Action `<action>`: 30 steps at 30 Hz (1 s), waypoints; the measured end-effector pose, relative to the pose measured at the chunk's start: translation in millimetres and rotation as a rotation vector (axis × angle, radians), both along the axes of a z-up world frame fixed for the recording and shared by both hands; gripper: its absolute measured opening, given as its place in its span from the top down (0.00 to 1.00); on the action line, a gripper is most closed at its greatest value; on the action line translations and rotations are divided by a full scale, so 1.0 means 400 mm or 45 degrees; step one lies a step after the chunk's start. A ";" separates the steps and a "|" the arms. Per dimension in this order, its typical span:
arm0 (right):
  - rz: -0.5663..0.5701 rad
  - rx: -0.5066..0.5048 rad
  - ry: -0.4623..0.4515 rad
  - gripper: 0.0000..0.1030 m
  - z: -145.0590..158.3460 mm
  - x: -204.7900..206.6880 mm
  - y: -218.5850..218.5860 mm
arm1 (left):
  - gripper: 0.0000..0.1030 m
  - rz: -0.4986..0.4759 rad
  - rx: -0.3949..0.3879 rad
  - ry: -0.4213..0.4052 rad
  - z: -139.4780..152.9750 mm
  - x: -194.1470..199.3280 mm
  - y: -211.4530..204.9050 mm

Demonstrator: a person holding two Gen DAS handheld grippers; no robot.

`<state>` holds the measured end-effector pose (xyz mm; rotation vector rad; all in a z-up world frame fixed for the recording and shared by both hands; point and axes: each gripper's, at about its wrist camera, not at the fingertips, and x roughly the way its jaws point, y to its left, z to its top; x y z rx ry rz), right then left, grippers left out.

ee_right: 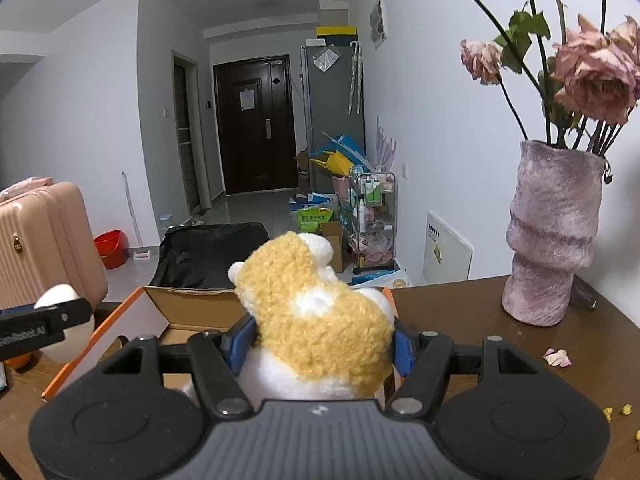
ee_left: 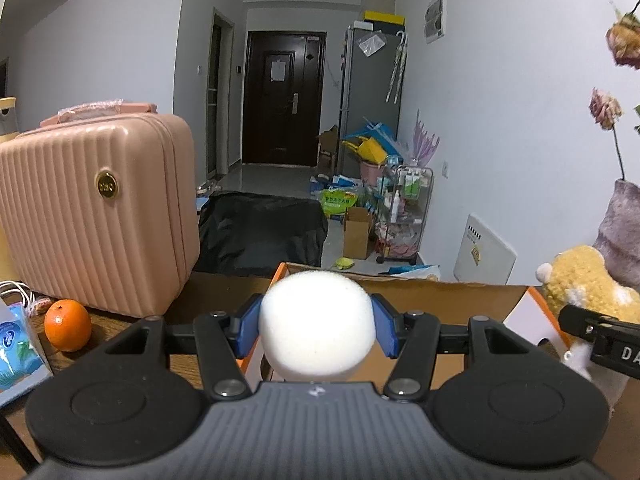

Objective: Organize soft objects
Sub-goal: 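Carry the sheep and sponge over the cardboard box with both tools, then open both tools to drop the sheep and sponge into the box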

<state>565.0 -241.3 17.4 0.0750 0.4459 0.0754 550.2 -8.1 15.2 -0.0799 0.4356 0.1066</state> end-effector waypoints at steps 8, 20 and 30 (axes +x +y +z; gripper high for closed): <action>0.003 0.015 0.010 0.36 -0.038 0.020 0.011 | 0.44 0.009 0.013 0.079 -0.045 0.047 -0.001; -0.027 0.046 0.035 0.04 -0.066 0.035 0.003 | 0.00 0.019 -0.011 0.097 -0.052 0.048 0.009; -0.049 0.049 0.015 0.00 -0.032 0.002 -0.011 | 0.00 0.036 -0.016 0.096 -0.030 0.026 0.017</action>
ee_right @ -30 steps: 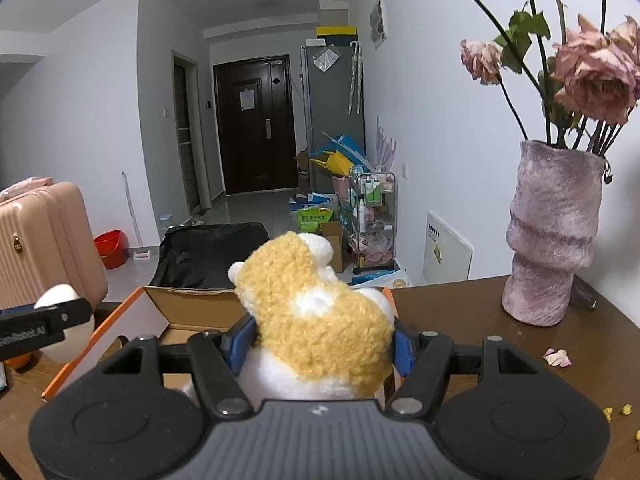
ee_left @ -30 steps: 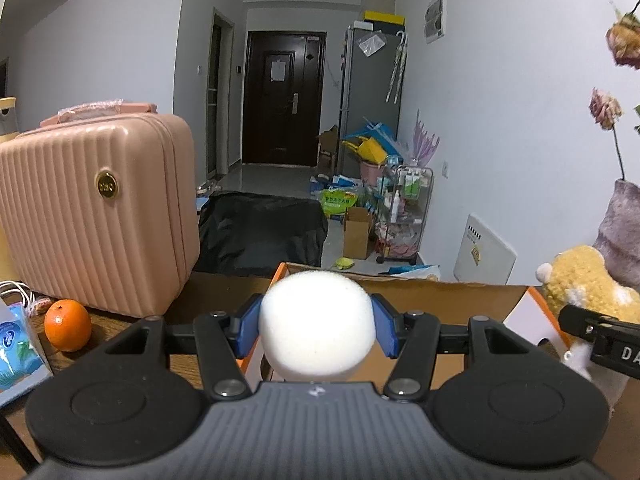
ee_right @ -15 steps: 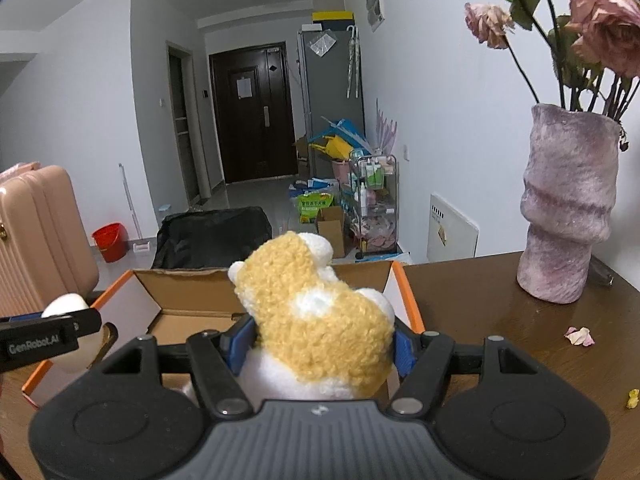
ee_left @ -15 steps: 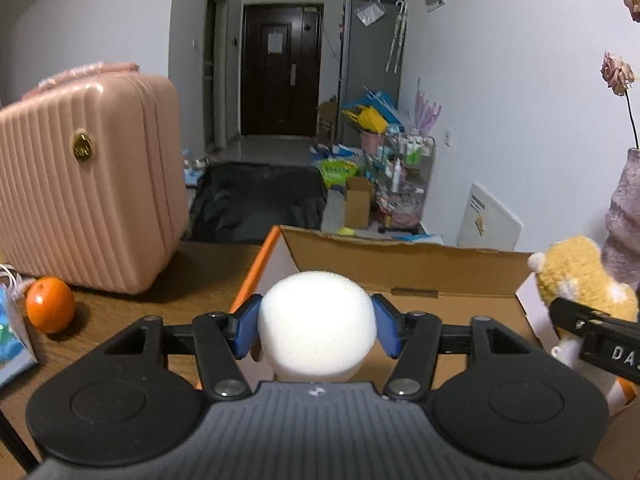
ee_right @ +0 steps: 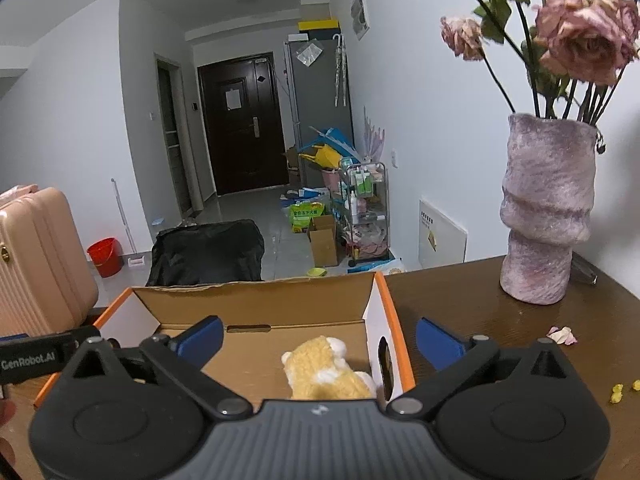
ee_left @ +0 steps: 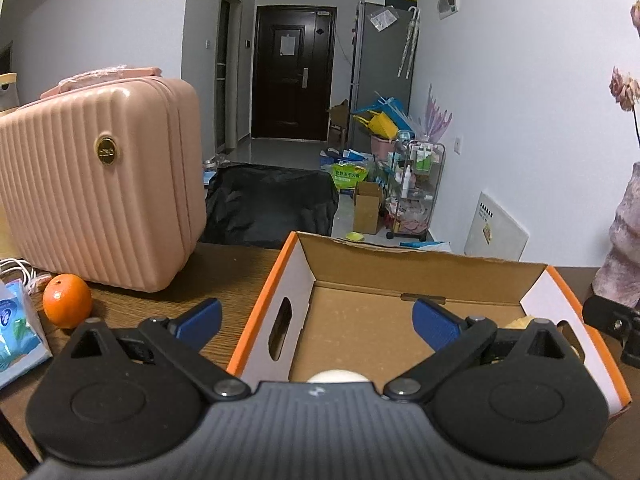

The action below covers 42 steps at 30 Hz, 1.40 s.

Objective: Organize soft objects
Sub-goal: 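Open both tools to drop the sheep and sponge into the box, then move both tools back toward the remaining soft items on the table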

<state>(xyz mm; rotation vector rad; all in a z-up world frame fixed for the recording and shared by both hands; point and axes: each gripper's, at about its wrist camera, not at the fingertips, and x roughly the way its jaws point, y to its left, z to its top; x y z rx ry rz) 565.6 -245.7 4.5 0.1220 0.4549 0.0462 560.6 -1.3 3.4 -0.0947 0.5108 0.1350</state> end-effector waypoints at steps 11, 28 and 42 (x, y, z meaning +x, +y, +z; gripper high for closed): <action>0.015 -0.030 -0.079 0.00 0.045 -0.116 0.003 | 0.00 -0.004 -0.003 -0.071 0.038 -0.106 0.004; 0.021 -0.054 -0.119 0.00 0.065 -0.314 -0.011 | 0.00 -0.042 -0.003 -0.143 0.059 -0.303 -0.002; 0.055 -0.085 -0.148 0.00 0.057 -0.477 -0.007 | 0.00 -0.049 0.003 -0.161 0.052 -0.467 0.023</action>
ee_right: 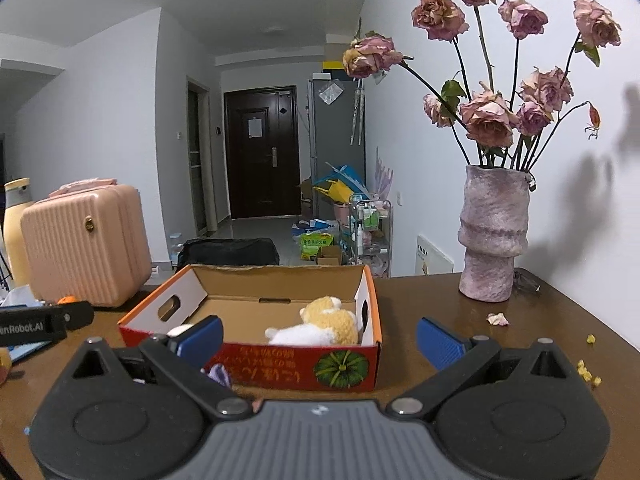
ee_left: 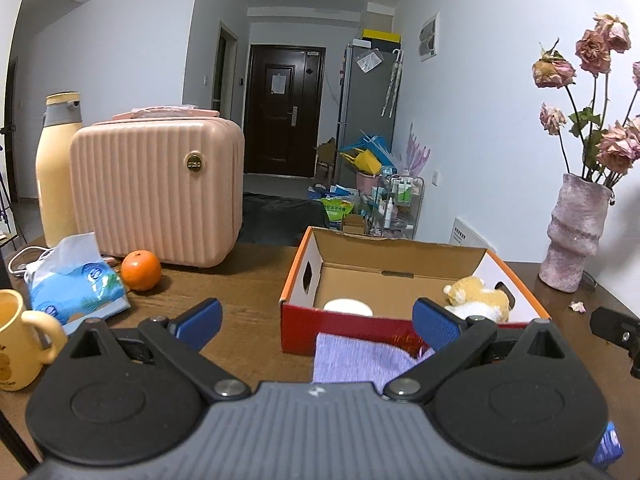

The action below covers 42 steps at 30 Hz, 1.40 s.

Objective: Organize soft objects
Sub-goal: 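Move both tools back toward the remaining soft items on the table, then close the right tool on the lavender towel roll while the left tool closes on the blue puff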

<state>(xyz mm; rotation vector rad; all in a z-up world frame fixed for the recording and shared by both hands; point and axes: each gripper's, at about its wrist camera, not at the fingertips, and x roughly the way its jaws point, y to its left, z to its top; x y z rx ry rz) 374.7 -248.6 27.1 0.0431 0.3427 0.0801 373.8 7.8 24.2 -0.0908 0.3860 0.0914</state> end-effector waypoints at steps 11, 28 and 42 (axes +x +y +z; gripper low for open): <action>0.028 -0.037 0.041 0.00 -0.053 -0.108 0.010 | 0.00 -0.014 0.038 0.020 -0.023 -0.108 0.016; 0.055 -0.083 0.140 0.00 -0.126 -0.148 0.051 | 0.00 -0.037 0.056 0.077 -0.073 -0.194 0.068; 0.061 -0.152 0.278 0.00 -0.203 -0.082 0.118 | 0.00 -0.006 0.049 0.115 -0.093 -0.177 0.140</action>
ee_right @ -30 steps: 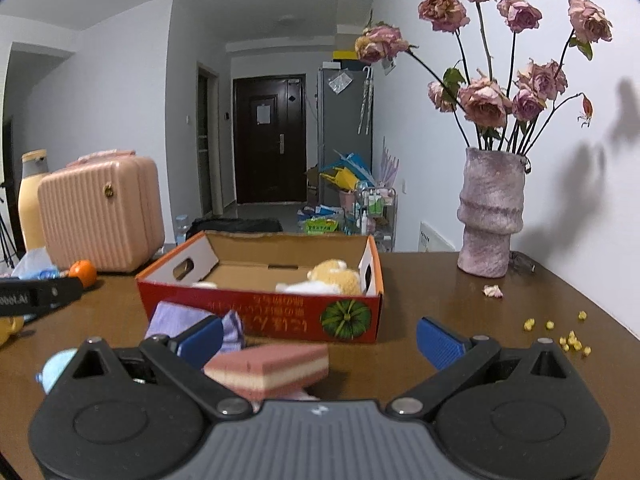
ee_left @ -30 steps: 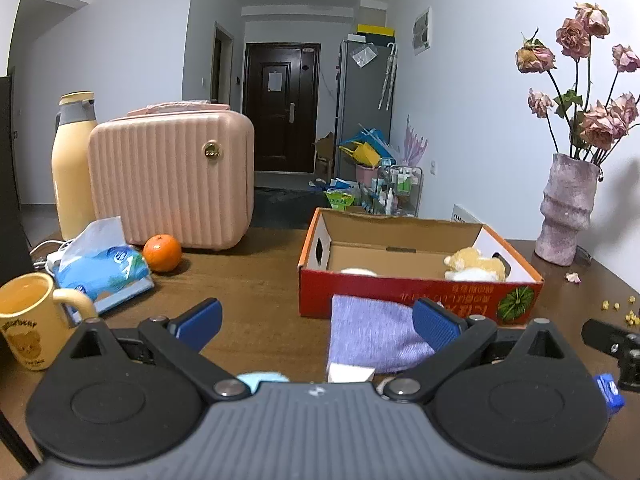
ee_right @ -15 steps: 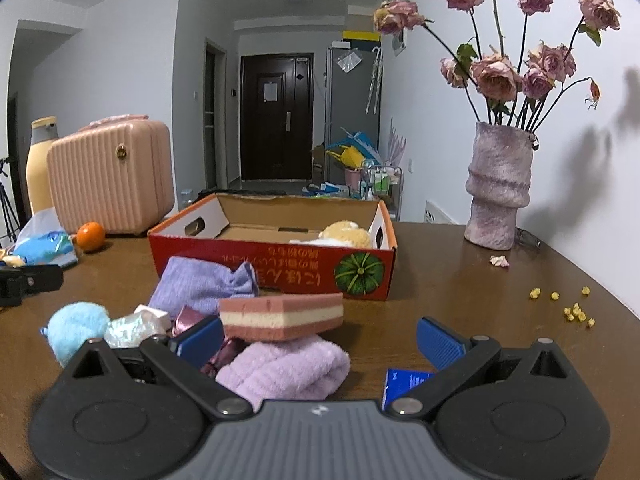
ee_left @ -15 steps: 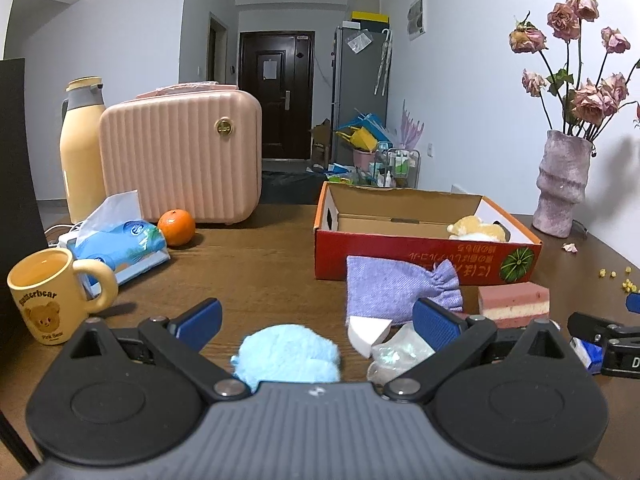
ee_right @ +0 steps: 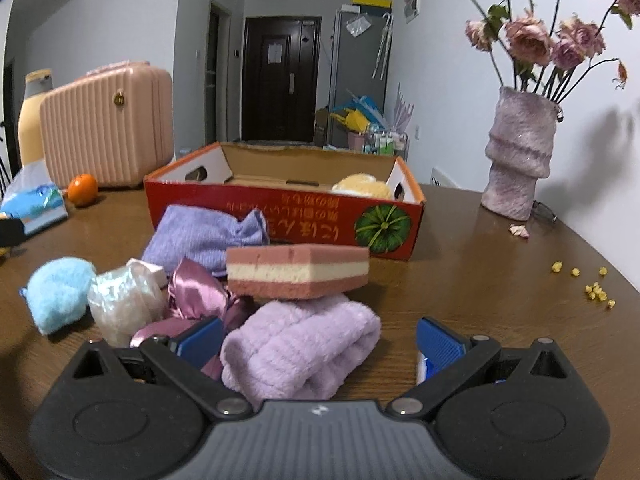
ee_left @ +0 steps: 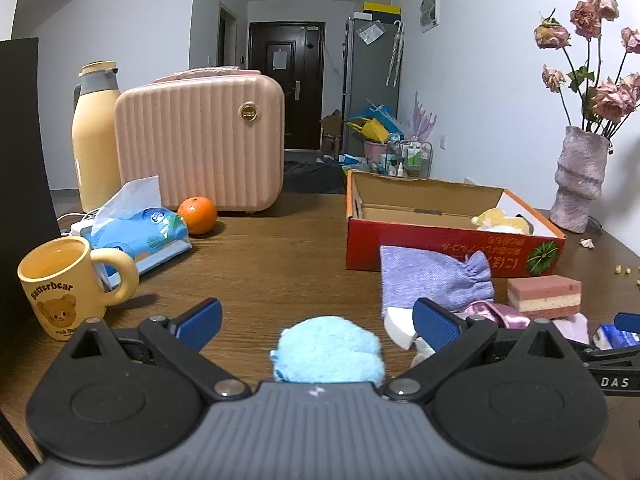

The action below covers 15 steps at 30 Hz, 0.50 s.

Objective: Organize soft objects
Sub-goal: 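Close the right tool on the lavender towel roll while the left tool closes on the blue puff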

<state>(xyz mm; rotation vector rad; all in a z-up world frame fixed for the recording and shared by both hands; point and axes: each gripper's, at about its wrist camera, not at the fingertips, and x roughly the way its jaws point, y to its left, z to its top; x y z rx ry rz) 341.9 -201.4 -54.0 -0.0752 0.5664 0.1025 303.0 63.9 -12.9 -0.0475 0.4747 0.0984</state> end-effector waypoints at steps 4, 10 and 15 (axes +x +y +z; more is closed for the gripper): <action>-0.003 -0.028 0.020 0.02 -0.021 0.021 0.022 | 0.00 0.004 0.001 0.008 -0.005 0.002 0.017; -0.009 -0.054 0.045 0.12 -0.047 0.042 0.038 | 0.00 0.010 0.009 0.020 -0.012 0.009 0.032; 0.011 -0.024 0.069 0.35 -0.056 0.046 0.035 | 0.00 0.011 0.011 0.033 -0.019 0.014 0.038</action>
